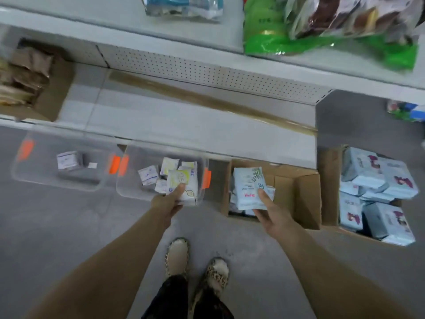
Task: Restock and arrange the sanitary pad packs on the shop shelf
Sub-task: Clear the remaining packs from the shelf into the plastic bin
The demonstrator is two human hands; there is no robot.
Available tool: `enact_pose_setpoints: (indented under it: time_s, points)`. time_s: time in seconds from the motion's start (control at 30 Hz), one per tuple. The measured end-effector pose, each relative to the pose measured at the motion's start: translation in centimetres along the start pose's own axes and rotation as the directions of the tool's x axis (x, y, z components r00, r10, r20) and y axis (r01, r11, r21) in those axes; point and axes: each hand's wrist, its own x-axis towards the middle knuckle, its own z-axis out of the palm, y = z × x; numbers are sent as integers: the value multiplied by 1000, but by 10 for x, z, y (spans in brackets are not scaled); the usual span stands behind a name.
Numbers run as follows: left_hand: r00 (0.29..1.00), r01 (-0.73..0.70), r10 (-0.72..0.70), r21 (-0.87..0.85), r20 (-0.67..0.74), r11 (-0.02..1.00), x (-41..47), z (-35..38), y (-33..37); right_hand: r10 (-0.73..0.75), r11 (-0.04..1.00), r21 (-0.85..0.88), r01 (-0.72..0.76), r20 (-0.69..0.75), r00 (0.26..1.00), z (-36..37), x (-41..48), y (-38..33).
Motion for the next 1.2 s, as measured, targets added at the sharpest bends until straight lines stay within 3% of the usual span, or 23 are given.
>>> enact_pose_setpoints:
  time_s: [0.3, 0.5, 0.67, 0.9, 1.0, 1.1, 1.2]
  points:
    - [998, 38, -37, 18, -58, 999, 172, -7, -39, -32, 999, -18, 32, 0, 999, 11, 140, 54]
    - [993, 65, -57, 72, -103, 995, 259, -6, -66, -23, 999, 21, 24, -83, 996, 19, 211, 69]
    - [993, 61, -46, 129, -112, 990, 302, -10, -81, -61, 998, 0, 61, -119, 991, 30, 253, 80]
    - [1000, -18, 19, 74, -13, 997, 321, -18, -85, -79, 997, 17, 80, -71, 994, 30, 285, 91]
    - [995, -100, 100, -4, 17, 995, 319, -9, -79, -98, 994, -64, 93, -75, 992, 28, 294, 92]
    - [980, -183, 172, -109, -103, 977, 314, -2, -67, -103, 992, -82, 94, -109, 989, 28, 297, 92]
    - [955, -153, 125, -86, -269, 984, 317, -12, -65, -109, 994, -35, 105, -127, 986, 31, 295, 90]
